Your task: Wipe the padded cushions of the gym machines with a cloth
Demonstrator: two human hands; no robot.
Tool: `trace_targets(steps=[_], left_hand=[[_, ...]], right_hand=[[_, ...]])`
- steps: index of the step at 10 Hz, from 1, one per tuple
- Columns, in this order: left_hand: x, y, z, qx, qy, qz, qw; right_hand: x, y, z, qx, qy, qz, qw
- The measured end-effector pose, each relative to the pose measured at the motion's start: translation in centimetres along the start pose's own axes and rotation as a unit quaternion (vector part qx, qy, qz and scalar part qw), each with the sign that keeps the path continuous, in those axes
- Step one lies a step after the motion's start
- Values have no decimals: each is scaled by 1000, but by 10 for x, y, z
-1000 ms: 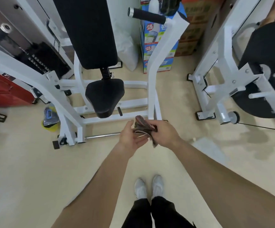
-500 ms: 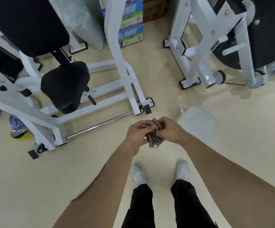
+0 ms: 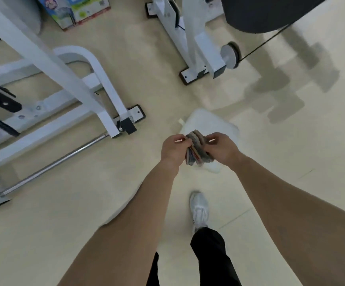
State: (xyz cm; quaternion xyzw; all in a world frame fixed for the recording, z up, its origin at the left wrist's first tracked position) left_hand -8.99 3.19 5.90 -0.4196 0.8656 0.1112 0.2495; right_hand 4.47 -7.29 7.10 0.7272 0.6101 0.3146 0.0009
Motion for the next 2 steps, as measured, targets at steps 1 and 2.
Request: trace_targets(steps=[1,2], left_hand=[[4,-12,14,-11,10,97,995],[17,0,18,-30,41,178,983]], right_hand=[[-13,20,16,-33,-26,-95,995],[-14,29,13,-38,-34,-122,991]])
Point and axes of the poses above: each hand's wrist, its own z-axis towards the middle knuckle, its own y-axis out of the back of the hand, x = y × z, the point moved 7 cm from there along z, towards the middle knuckle, and after that the axes turned 2 degrees about x, right-handed, at the moved point
